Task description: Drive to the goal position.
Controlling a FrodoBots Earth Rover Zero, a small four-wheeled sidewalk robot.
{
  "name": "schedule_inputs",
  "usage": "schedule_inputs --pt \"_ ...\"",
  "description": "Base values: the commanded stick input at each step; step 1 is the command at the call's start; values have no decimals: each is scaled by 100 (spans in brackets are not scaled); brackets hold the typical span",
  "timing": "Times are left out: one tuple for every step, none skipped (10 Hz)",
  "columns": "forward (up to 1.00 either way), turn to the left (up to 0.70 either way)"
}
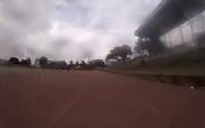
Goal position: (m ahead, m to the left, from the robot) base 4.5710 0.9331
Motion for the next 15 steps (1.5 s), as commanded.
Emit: schedule_inputs --pt "100 0" --pt "100 0" --pt "100 0" --pt "100 0" --pt "100 0" --pt "100 0" --pt "100 0" --pt "100 0" --pt "100 0" --pt "100 0" --pt "100 0" --pt "100 0" --pt "100 -1" --pt "100 -23" --pt "100 -37"
